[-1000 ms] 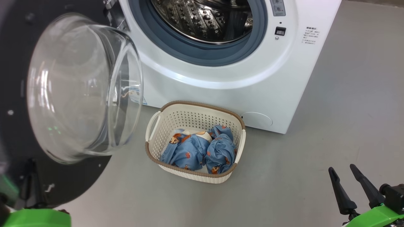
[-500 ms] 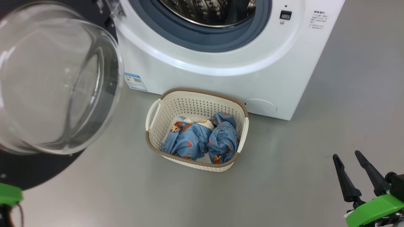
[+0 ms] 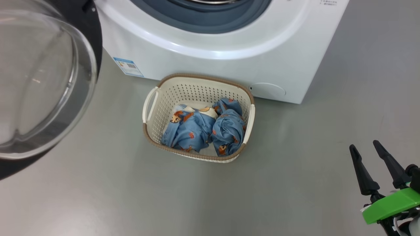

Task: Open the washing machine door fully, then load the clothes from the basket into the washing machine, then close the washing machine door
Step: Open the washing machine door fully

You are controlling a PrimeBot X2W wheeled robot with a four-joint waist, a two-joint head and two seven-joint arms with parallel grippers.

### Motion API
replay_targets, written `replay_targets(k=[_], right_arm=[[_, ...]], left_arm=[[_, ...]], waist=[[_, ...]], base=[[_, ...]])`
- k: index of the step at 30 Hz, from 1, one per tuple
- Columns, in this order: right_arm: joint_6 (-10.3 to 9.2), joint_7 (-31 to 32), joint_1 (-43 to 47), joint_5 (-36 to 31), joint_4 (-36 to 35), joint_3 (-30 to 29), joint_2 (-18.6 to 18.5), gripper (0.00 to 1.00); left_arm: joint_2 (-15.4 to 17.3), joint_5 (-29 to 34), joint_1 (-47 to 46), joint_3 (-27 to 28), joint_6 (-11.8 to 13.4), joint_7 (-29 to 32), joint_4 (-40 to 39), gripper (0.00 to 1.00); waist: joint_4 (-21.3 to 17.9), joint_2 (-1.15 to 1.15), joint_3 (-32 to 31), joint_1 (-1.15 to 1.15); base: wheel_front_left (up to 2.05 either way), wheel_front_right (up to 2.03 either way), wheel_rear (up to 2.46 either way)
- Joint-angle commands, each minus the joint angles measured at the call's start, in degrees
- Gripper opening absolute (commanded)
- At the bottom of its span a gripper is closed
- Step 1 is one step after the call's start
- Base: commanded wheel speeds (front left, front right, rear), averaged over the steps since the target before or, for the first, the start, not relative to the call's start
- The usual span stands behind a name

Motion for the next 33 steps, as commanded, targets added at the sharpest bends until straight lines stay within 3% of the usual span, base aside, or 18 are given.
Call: replay_targets(k=[1, 12, 19, 24, 33], right_arm=[[0.17, -0.7, -0.6, -0.2, -1.5, 1.0, -1.1, 1.00], [0.17, -0.7, -3.2, -0.4, -1.5, 1.9, -2.1, 1.00], [0.17, -0.7, -3.7, -0.4, -1.0, 2.5, -1.9, 1.00], [0.17, -0.7, -2.6, -0.2, -0.5, 2.6, -1.2, 1.00], [0.17, -0.7, 0.1, 0.1, 0.0, 3.6, 0.0, 1.00]], left_arm=[[4.7, 0.9, -1.9, 2.4, 0.0, -0.4, -0.6, 0.00], [9.2, 4.8, -9.8, 5.2, -1.9, -0.4, 10.8, 0.00], [10.4, 7.2, -11.6, 6.3, -3.3, -0.4, 14.7, 0.00], [8.6, 8.5, -9.5, 7.1, -5.0, -0.4, 13.5, 0.00], [2.2, 10.6, -1.6, 7.1, -7.4, -0.4, 5.9, 0.00]], waist=[[-0.4, 0.00, 1.0, 0.00], [-1.5, 0.00, 4.0, 0.00], [-2.1, 0.00, 2.5, 0.00], [-2.0, 0.00, -0.3, 0.00], [-1.5, 0.00, -6.0, 0.00]], base=[[0.00, 0.00, 0.00], [0.00, 0.00, 0.00], [0.00, 0.00, 0.00], [0.00, 0.00, 0.00], [0.00, 0.00, 0.00]])
